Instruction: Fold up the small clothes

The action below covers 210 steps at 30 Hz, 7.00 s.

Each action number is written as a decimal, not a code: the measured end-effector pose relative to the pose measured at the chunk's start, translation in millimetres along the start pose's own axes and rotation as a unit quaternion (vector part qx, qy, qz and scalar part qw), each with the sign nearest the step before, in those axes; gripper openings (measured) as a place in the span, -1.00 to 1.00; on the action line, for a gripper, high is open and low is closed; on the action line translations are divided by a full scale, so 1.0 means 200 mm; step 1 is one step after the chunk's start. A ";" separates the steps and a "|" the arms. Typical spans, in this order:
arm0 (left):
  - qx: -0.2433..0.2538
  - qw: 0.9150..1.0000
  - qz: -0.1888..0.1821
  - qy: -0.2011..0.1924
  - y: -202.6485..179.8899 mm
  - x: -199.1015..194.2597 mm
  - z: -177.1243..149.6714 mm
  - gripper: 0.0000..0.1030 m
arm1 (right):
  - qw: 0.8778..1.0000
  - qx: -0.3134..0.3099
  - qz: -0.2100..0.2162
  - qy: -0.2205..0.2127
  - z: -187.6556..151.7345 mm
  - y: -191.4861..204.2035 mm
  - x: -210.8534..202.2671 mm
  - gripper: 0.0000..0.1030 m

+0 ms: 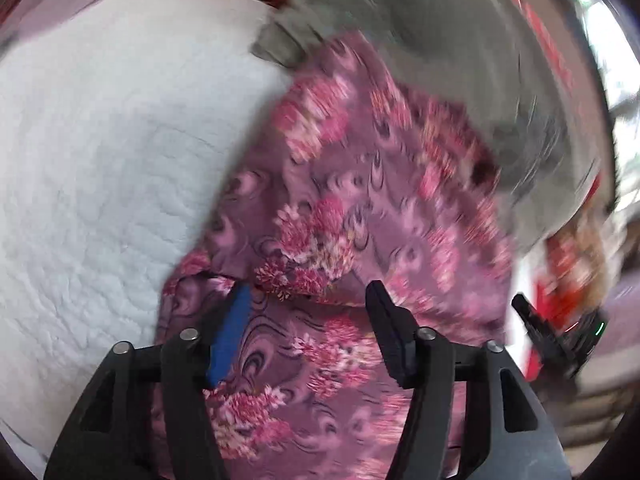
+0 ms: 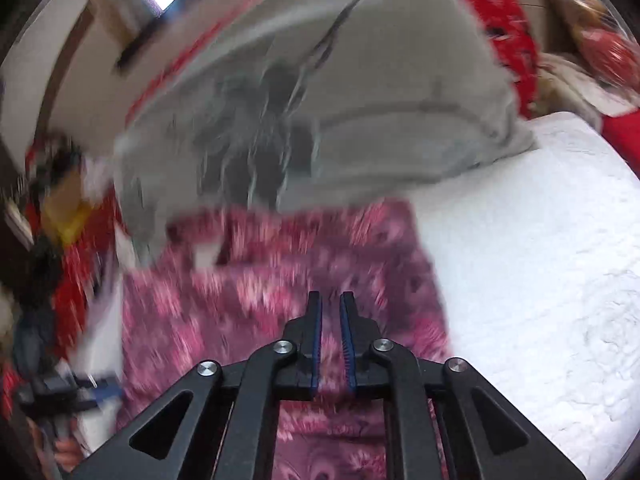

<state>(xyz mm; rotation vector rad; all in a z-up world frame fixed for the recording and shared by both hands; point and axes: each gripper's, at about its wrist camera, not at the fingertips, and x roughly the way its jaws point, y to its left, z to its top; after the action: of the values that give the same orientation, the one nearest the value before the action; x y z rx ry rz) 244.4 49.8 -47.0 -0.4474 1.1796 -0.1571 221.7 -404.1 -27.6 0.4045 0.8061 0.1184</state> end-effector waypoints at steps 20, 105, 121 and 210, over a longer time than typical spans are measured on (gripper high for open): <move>0.071 0.992 0.005 0.101 0.03 -0.21 -0.58 0.15 | 0.973 -0.081 -0.053 0.208 -0.62 -0.20 -0.42 -0.34; -0.091 0.964 -0.237 -0.075 0.28 -0.44 0.20 -0.83 | 0.962 0.139 0.230 -0.048 -0.05 -0.21 -0.43 -0.81; -0.152 0.971 -0.181 -0.028 0.29 0.09 0.69 -0.83 | 0.953 0.260 0.157 -0.002 0.27 -0.39 0.28 -0.71; 0.200 0.975 0.086 -0.046 -0.48 0.08 0.28 0.36 | 0.988 0.130 -0.079 -0.020 0.24 -0.29 0.14 -0.19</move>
<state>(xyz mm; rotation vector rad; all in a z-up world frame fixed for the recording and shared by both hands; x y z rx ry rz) 313.3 -28.1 -3.7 0.0015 1.0568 -0.2161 272.4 -464.5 -39.3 0.5842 0.8131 -0.1449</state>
